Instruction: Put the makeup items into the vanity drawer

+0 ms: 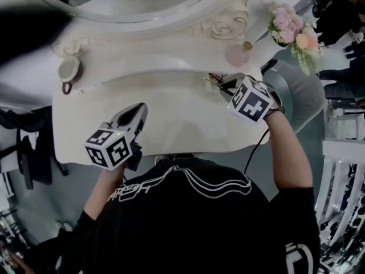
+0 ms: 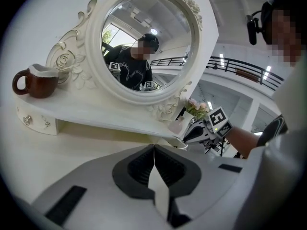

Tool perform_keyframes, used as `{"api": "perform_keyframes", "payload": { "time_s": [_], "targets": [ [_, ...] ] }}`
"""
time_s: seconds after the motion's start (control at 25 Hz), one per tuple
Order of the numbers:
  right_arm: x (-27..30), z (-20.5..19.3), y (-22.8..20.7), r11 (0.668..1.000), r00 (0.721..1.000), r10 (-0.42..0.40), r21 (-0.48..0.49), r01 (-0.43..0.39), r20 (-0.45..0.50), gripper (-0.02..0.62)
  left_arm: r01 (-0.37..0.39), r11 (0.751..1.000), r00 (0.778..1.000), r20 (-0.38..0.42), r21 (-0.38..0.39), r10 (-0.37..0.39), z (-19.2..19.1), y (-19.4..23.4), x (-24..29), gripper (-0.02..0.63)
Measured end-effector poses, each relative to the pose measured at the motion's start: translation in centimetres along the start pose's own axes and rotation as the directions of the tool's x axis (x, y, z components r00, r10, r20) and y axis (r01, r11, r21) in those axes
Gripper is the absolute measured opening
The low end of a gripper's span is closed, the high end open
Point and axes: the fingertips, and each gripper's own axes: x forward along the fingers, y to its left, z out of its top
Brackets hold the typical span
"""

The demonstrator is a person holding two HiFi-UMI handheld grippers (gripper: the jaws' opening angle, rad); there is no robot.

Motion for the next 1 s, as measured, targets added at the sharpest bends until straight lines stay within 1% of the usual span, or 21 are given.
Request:
{"api": "perform_keyframes", "payload": {
  "time_s": [0.08, 0.2, 0.44, 0.72, 0.92, 1.0],
  "targets": [
    [0.2, -1.5, -0.8, 1.000, 1.000, -0.005, -0.003, 0.005, -0.027, 0.057, 0.009, 1.000, 1.000, -0.008, 0.004, -0.009, 0.1, -0.5, 0.8, 0.023],
    [0.8, -3.4, -2.1, 0.999, 0.997, -0.017, -0.035, 0.015, -0.075, 0.057, 0.019, 1.000, 1.000, -0.016, 0.010, -0.019, 0.3, -1.0, 1.9, 0.023],
    [2.5, -5.0, -3.4, 0.997, 0.993, 0.013, -0.074, -0.022, -0.116, 0.058, 0.013, 1.000, 1.000, -0.023, 0.007, -0.013, 0.7, -1.0, 3.3, 0.023],
    [4.1, -4.8, -3.9, 0.995, 0.995, 0.044, -0.088, -0.052, -0.089, 0.060, -0.001, 1.000, 1.000, -0.029, -0.001, 0.001, 0.8, -0.7, 4.0, 0.023],
    [3.9, -4.4, -3.8, 0.996, 0.996, 0.076, -0.036, -0.077, -0.042, 0.061, -0.009, 1.000, 0.999, -0.037, -0.008, 0.008, 0.7, -0.4, 4.1, 0.023],
    [3.4, -4.0, -3.6, 0.997, 0.997, 0.080, -0.008, -0.080, -0.008, 0.087, -0.006, 1.000, 0.999, -0.037, -0.007, 0.006, 0.7, -0.5, 4.1, 0.023]
  ]
}}
